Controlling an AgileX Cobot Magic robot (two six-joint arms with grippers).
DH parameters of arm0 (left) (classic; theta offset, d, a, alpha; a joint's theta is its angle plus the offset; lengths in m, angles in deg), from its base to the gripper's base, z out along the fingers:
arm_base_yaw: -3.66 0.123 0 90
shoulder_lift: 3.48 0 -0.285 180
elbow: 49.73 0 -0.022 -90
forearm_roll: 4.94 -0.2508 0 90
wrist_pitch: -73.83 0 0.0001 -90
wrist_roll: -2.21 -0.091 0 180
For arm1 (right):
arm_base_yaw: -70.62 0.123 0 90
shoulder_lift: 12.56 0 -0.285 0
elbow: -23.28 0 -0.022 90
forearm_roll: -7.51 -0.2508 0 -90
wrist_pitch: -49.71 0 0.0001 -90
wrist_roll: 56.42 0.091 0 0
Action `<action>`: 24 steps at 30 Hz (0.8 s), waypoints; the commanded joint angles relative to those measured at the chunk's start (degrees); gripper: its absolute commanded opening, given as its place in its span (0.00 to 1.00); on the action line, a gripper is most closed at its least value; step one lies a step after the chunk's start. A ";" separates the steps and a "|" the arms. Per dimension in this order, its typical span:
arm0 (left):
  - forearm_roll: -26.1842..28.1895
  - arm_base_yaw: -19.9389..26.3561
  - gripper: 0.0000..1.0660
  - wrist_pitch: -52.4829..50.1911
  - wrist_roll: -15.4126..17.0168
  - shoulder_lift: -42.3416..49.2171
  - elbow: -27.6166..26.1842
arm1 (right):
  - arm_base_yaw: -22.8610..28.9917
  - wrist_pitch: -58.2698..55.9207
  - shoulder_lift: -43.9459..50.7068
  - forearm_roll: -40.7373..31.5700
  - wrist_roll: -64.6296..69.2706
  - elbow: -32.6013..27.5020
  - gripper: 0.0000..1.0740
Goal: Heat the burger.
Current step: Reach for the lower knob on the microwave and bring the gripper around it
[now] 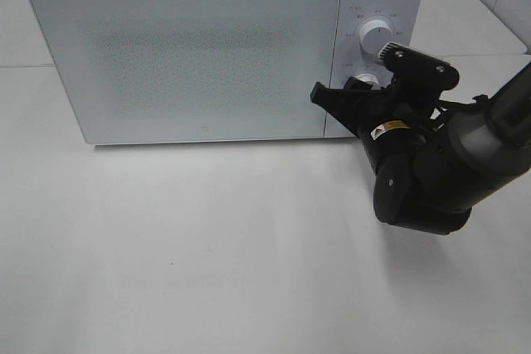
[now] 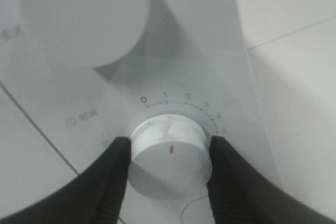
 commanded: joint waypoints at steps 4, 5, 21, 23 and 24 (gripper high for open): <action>0.40 0.11 0.94 -0.80 0.17 0.92 0.06 | -0.11 12.61 0.40 2.46 25.32 1.03 0.04; 0.40 0.11 0.94 -0.80 0.17 0.92 0.06 | -0.11 12.61 0.40 2.46 28.25 1.03 0.04; 0.40 0.11 0.94 -0.80 0.17 0.92 0.06 | -0.11 12.61 0.40 2.46 57.93 1.03 0.04; 0.40 0.11 0.94 -0.80 0.17 0.92 0.06 | -0.11 12.61 0.40 2.46 58.27 1.03 0.04; 0.40 0.11 0.94 -0.80 0.17 0.92 0.06 | -0.11 12.61 0.40 2.46 58.27 1.03 0.04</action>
